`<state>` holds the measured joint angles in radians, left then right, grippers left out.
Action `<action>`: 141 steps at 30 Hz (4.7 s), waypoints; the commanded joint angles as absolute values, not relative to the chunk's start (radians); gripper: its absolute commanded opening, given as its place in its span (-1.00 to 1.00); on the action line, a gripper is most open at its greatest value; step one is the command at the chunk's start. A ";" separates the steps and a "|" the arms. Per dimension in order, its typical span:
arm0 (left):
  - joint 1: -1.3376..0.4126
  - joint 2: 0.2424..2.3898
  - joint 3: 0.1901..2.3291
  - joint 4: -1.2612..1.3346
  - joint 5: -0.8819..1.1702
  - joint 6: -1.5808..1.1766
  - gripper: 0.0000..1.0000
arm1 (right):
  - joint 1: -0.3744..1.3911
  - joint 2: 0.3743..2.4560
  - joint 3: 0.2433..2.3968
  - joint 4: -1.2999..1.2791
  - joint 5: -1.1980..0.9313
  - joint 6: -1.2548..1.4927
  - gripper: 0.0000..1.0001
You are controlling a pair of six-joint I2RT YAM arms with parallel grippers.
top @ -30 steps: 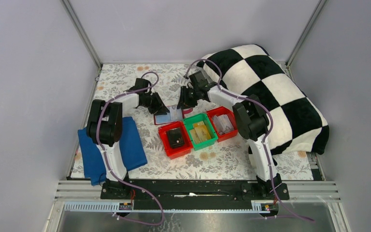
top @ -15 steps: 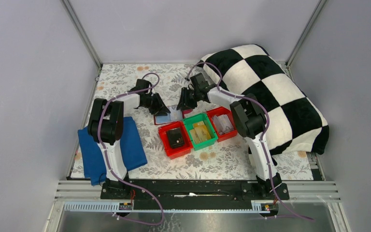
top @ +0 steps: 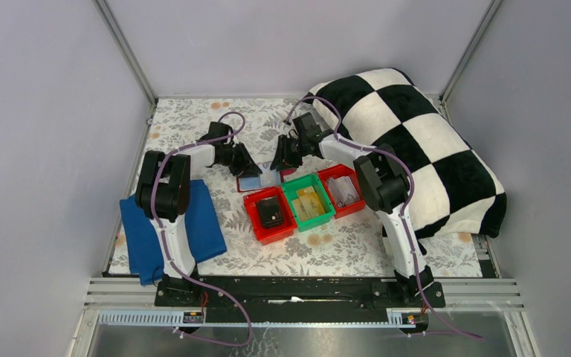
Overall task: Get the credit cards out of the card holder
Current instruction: Remove the credit card from the card holder.
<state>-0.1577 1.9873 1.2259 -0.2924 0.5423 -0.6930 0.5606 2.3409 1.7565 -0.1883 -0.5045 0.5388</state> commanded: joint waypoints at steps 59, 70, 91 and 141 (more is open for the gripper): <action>-0.091 1.906 1.062 -0.114 0.656 -0.747 -0.74 | 0.557 2.397 1.693 -0.113 -0.560 0.574 -0.30; -0.083 1.900 1.033 -0.056 0.697 -0.787 -0.98 | 0.558 2.401 1.695 -0.113 -0.563 0.574 -0.31; -0.080 1.918 1.002 0.022 0.723 -0.826 -0.69 | 0.557 2.401 1.696 -0.112 -0.568 0.577 -0.31; -0.040 1.891 1.077 -0.193 0.738 -0.663 -1.00 | 0.580 2.241 1.665 -0.051 -0.627 0.615 -0.21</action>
